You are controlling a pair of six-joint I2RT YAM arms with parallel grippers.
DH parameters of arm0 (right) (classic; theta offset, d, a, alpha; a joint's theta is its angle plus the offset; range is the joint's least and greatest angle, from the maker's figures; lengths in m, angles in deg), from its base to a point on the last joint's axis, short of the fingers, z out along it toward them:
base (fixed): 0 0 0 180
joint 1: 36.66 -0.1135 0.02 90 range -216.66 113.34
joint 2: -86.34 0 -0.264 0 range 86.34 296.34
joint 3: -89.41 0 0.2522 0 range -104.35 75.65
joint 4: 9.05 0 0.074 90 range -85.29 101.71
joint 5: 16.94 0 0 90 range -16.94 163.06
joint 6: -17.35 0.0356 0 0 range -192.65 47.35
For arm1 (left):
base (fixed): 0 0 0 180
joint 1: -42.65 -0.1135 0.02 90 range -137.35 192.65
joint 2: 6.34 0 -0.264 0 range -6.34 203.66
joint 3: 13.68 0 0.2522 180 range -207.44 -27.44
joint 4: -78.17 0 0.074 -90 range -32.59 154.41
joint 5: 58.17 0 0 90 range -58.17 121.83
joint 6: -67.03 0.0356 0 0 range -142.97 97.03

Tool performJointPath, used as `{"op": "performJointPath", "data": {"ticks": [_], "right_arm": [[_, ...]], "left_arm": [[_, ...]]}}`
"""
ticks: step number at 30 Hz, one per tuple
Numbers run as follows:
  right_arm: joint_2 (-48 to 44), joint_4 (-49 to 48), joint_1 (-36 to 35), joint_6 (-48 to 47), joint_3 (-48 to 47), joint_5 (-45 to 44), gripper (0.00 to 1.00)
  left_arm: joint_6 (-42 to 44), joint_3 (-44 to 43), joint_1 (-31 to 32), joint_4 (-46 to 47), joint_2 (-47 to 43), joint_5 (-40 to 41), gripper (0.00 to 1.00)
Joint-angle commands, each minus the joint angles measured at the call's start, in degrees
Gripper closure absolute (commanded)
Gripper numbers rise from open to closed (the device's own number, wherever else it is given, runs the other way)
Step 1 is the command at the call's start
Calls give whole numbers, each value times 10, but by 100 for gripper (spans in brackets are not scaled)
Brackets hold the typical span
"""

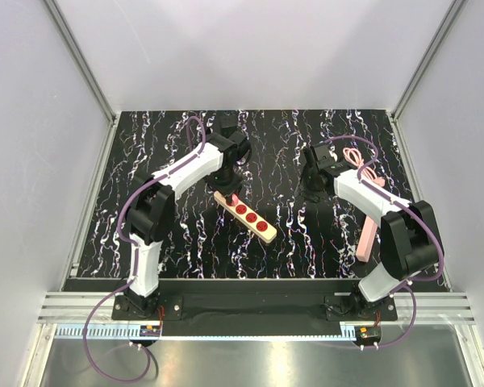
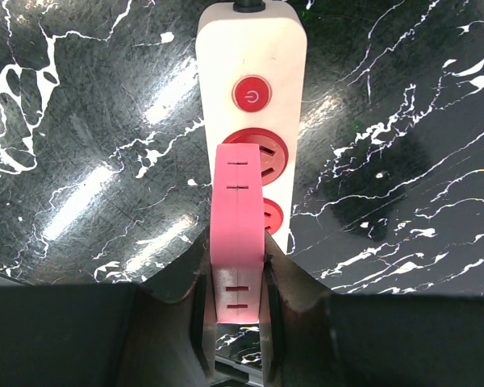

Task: Insert the plug

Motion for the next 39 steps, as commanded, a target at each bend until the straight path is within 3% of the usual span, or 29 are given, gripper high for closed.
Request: {"op": "performJointPath", "data": {"ticks": [1,39], "right_arm": [[-7,-4,0,-4,-1,-15,57],[-17,-3,0,-8,3,-26,57]], "left_arm": [[-7,1,-1,-2,-27,8,100],[-11,55,-11,38,-7,-13,100]]}}
